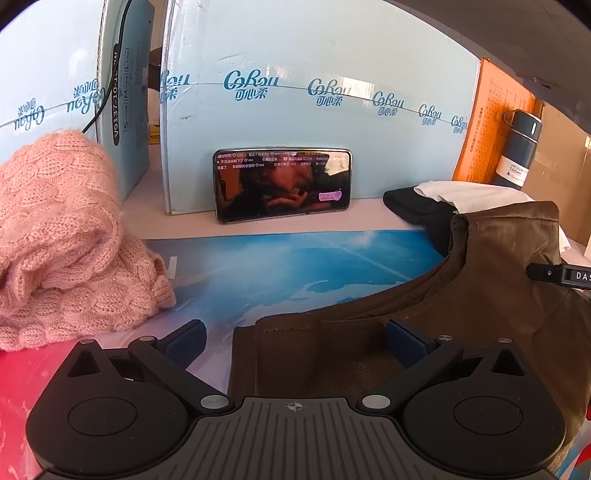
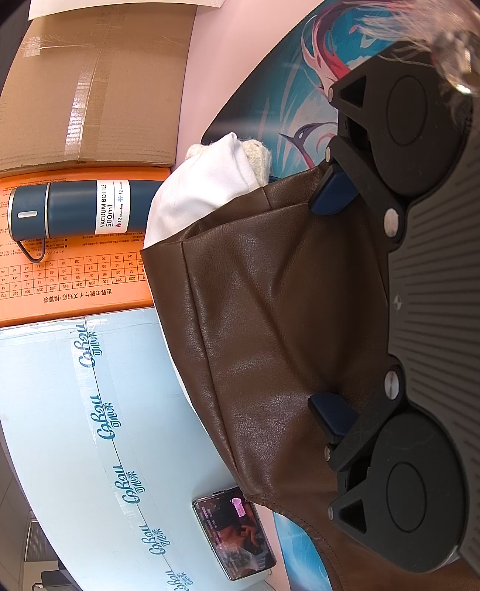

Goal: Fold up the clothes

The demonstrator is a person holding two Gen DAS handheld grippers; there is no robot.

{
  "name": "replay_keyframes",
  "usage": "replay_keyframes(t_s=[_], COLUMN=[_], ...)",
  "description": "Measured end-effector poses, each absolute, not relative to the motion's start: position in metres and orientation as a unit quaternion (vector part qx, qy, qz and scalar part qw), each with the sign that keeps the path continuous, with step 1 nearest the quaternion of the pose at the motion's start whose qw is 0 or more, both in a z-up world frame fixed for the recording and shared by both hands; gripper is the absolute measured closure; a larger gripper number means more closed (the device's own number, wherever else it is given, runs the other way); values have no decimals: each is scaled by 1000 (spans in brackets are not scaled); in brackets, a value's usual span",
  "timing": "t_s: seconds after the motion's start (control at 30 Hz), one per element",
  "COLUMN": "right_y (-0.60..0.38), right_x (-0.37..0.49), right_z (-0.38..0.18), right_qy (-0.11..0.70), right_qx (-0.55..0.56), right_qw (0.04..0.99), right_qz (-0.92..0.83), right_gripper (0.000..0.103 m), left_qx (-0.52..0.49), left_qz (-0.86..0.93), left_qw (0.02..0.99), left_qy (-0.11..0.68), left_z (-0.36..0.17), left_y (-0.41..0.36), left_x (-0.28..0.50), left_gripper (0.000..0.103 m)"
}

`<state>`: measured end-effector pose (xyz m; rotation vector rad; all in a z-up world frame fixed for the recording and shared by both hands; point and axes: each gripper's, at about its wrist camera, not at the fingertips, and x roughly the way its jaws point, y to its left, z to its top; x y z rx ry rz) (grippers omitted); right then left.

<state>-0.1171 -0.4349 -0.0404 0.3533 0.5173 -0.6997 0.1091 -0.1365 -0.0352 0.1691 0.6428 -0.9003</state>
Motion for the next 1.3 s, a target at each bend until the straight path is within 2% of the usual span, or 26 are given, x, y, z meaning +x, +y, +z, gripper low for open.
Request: replay_keyframes(t_s=[0.27,0.83,1.3], right_y=[-435,-436,-439], right_x=[-117,-118,-124], right_z=[-41,-41,-37], right_qy=[249,248,242], right_qx=[170,173,188], right_qw=[892,892,896], right_qz=[-337,-336,-321], right_gripper=[0,0,0], left_qx=[66,-31,56], left_qz=[-426,-418,-536], left_qw=[853,862,792], left_qy=[294,287,289], left_z=[-29,-17,-26], left_y=[-130,-88,-113], left_x=[110,132,98], left_gripper=[0,0,0])
